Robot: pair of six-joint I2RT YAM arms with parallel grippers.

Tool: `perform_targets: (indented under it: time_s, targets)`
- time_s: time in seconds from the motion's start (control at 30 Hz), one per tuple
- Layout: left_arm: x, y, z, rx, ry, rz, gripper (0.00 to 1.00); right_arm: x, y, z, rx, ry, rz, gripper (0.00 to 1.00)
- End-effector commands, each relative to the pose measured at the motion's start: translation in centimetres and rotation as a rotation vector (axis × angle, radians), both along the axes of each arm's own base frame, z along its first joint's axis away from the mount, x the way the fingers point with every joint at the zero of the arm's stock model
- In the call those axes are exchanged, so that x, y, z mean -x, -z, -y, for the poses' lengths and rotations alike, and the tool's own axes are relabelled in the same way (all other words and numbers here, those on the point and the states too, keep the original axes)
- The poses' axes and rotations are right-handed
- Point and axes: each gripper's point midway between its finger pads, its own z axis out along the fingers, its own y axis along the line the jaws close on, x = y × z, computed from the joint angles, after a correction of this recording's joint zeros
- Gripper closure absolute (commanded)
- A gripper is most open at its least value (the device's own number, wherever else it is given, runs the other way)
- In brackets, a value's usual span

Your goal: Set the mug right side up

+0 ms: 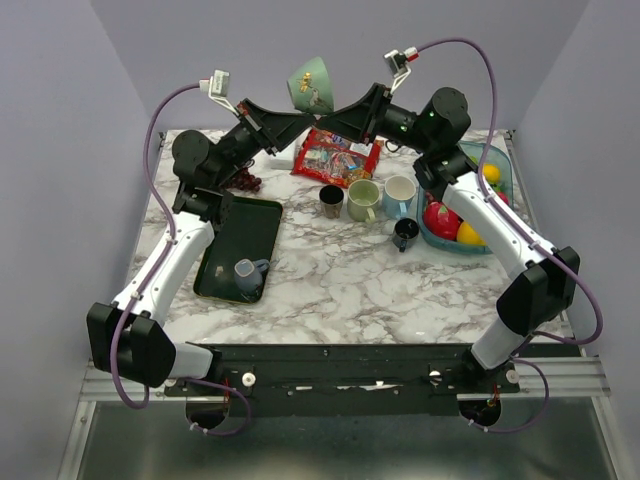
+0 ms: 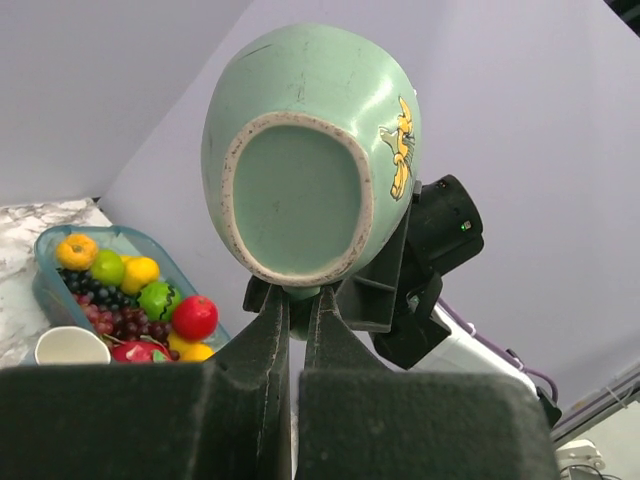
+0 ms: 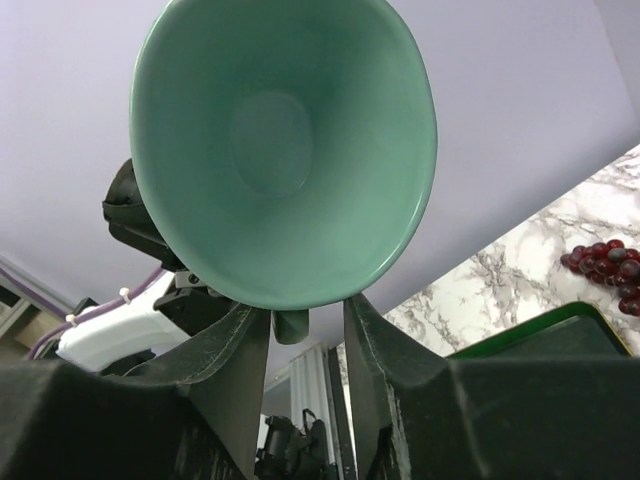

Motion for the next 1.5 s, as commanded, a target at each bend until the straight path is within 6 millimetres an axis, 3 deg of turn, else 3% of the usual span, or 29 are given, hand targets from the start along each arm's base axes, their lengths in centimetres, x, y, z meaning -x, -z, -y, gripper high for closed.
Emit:
perform_targets:
  time_s: [0.0,0.1,0.23,0.3,0.37,0.4,0.5,0.6,0.73,0.77,0.83,0.87,0.93,1.0,1.03,1.1,1.13,1.23,1.27,1.33,1.37,1.47]
  targets:
    - [1.6,-1.8,0.5,0.046,0.035,0.079,1.00,0.3,-1.7,0.2,-0.063,0.019,0.028,0.60]
    - [1.8,-1.7,0.7,0.043,0.037,0.086,1.00,0.1,-1.7,0.3,-0.070,0.031,0.018,0.69]
    - [1.6,-0.9,0.8,0.025,0.025,0.076,1.00,-0.6,-1.4,0.4,-0.070,0.064,-0.009,0.99]
    - [1.6,-0.6,0.8,0.013,0.019,0.075,0.98,-0.6,-1.3,0.4,-0.064,0.078,-0.020,0.99]
    - [1.4,-0.1,0.8,0.002,0.007,0.062,0.84,-0.9,-1.1,0.7,-0.055,0.105,-0.021,0.99]
    - [1.4,0.0,0.7,-0.004,0.002,0.061,0.67,-1.1,-1.0,0.8,-0.048,0.122,-0.015,0.99]
    - [1.2,0.7,0.7,-0.028,-0.014,0.057,0.41,-1.3,-1.1,1.5,-0.036,0.174,-0.014,0.99]
    - [0.8,1.8,0.5,-0.067,-0.044,0.041,0.22,-1.4,-0.9,2.2,-0.013,0.227,-0.014,0.99]
    - [0.1,3.9,0.0,-0.150,-0.105,0.014,0.07,-2.2,0.3,3.4,0.045,0.335,-0.026,0.99]
    - [-0.4,5.4,-0.2,-0.221,-0.138,0.001,0.06,-2.4,1.5,3.8,0.085,0.355,-0.060,0.99]
    - [-1.1,6.2,-1.6,-0.289,-0.236,-0.021,0.01,-2.6,2.8,4.4,0.151,0.396,-0.056,0.99]
    - [-1.4,7.7,-2.3,-0.351,-0.270,-0.070,0.01,-2.6,4.9,4.8,0.227,0.410,-0.107,0.99]
    - [-1.5,8.4,-3.7,-0.441,-0.353,-0.051,0.01,-3.0,7.8,5.9,0.340,0.467,-0.110,0.99]
    - [-2.0,10.1,-5.5,-0.516,-0.446,-0.112,0.01,-2.3,11.3,7.6,0.463,0.510,-0.158,0.99]
    - [-2.0,10.3,-6.3,-0.551,-0.483,-0.106,0.01,-2.1,14.4,8.4,0.548,0.521,-0.167,0.99]
    - [-2.3,11.6,-7.9,-0.607,-0.563,-0.163,0.01,-0.9,16.9,10.3,0.648,0.575,-0.182,0.99]
    - [-2.4,12.0,-8.4,-0.628,-0.587,-0.179,0.01,-0.5,19.5,11.4,0.732,0.606,-0.184,0.99]
    - [-2.8,13.9,-10.1,-0.682,-0.665,-0.270,0.01,1.8,22.6,12.0,0.846,0.601,-0.197,0.99]
    - [-2.8,14.6,-10.4,-0.697,-0.671,-0.303,0.01,2.5,25.0,12.7,0.910,0.619,-0.229,0.99]
    - [-2.9,15.5,-10.7,-0.712,-0.686,-0.336,0.01,3.3,26.7,13.1,0.936,0.631,-0.269,0.99]
    - [-2.8,15.8,-10.8,-0.716,-0.688,-0.355,0.01,3.8,28.7,13.6,0.980,0.641,-0.297,0.99]
    - [-2.9,16.5,-10.9,-0.727,-0.688,-0.381,0.01,4.4,31.2,14.0,1.027,0.662,-0.332,0.99]
